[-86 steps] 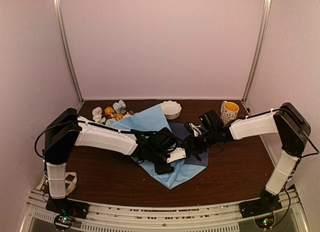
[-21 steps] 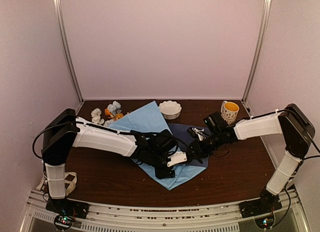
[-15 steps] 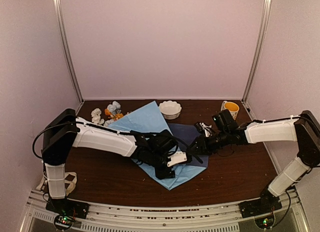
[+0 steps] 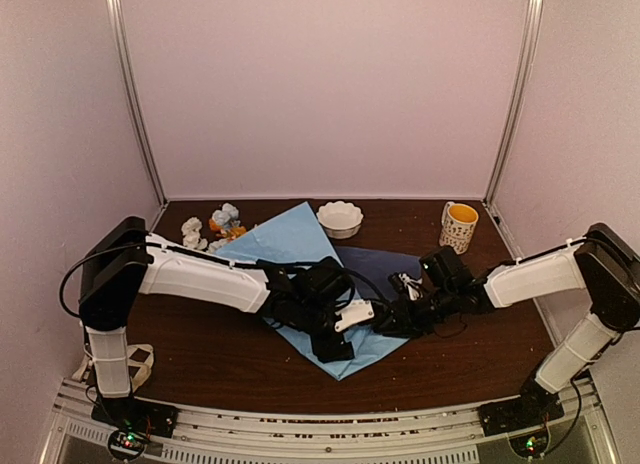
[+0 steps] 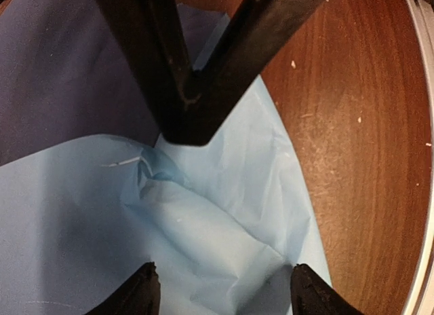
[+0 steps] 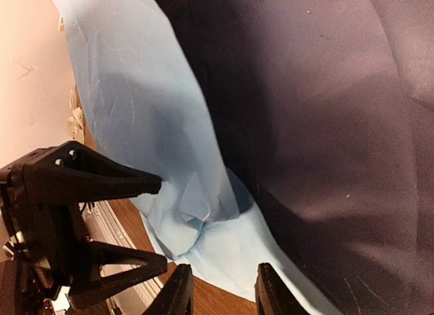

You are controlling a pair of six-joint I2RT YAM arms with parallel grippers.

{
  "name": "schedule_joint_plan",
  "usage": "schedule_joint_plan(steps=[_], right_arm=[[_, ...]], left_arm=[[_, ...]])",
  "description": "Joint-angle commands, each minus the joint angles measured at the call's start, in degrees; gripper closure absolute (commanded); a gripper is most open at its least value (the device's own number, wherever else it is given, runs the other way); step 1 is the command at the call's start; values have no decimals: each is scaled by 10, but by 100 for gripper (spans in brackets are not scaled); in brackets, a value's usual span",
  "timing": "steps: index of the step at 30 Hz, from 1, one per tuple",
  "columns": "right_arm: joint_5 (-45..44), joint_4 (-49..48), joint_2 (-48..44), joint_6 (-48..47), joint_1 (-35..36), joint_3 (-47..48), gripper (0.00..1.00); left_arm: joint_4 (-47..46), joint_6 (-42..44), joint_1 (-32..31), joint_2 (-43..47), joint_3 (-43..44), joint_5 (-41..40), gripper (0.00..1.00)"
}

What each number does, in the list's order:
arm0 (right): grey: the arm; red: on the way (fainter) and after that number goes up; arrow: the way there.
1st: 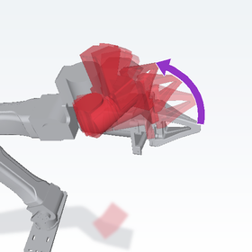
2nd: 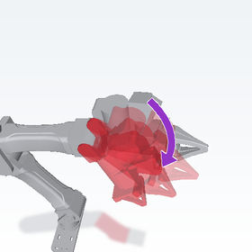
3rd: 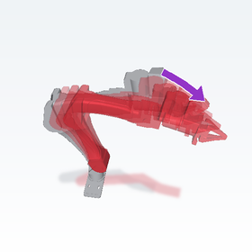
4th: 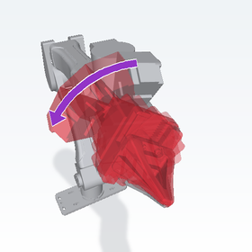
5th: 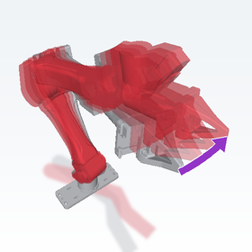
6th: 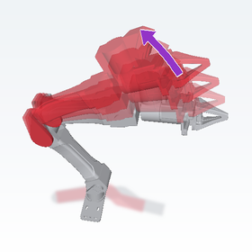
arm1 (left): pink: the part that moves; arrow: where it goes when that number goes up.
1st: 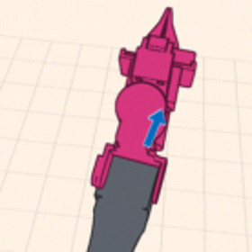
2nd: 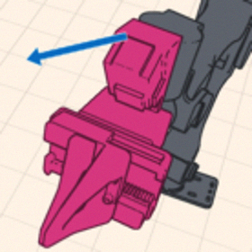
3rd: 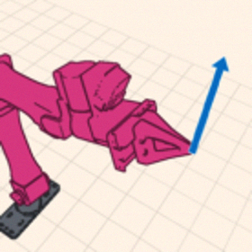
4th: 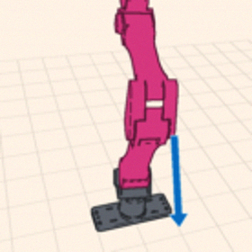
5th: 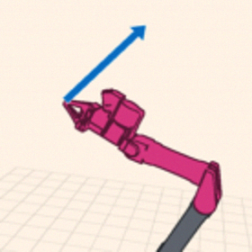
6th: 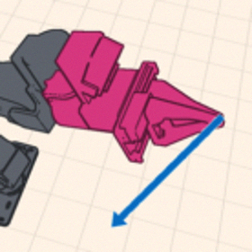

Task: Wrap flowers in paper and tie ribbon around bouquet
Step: Press the fold line of the 2/3-folded wrapping paper.

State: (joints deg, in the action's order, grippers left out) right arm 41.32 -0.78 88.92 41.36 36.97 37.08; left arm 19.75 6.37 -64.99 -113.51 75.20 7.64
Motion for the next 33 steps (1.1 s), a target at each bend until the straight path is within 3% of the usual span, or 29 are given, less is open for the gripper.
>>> schedule_joint_plan(steps=[1, 15, 25, 31, 33], right_arm=[[4, -45, 25, 15, 1, 7, 67], [8, -147, 60, 82, -7, 17, 55], [26, -154, 103, 82, -12, 38, 52], [10, -97, 123, 40, -12, 70, 52], [21, -103, 130, 42, -12, 79, 60]], left_arm=[[-12, -29, -2, 5, 25, 49, 29], [33, -70, -3, -36, 64, -13, 32], [19, -67, -2, -34, 56, -21, 48], [24, -60, -3, -38, 64, -12, 35], [28, -59, -4, -41, 68, -11, 33]])
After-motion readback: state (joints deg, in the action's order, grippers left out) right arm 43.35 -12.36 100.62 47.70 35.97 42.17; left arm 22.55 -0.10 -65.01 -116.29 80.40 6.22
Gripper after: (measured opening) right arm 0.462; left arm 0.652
